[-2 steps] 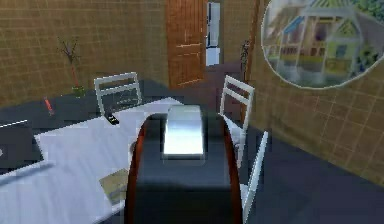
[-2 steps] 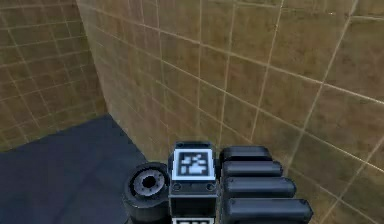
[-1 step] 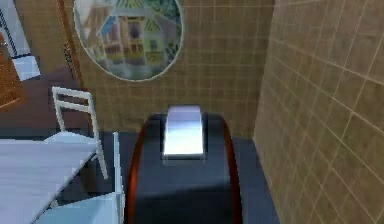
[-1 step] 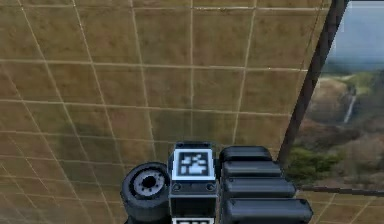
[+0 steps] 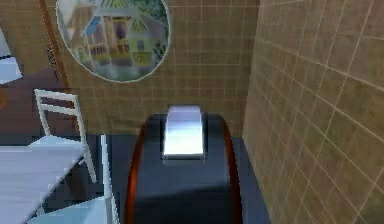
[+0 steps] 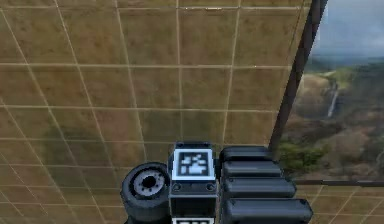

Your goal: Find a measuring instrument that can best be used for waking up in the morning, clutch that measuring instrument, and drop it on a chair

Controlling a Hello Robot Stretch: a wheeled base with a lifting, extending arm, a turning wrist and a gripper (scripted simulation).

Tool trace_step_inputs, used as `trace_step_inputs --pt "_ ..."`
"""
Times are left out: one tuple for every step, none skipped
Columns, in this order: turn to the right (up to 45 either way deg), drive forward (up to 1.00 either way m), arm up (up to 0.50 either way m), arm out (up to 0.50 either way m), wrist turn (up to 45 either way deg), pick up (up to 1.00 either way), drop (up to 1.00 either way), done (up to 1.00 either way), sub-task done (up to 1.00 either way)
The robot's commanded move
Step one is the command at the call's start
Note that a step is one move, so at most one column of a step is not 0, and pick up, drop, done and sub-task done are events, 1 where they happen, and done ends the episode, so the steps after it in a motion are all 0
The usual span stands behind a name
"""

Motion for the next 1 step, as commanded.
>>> trace_step_inputs --pt "0.0 1.00 0.00 0.00 0.0 0.00 0.00 0.00 0.00"
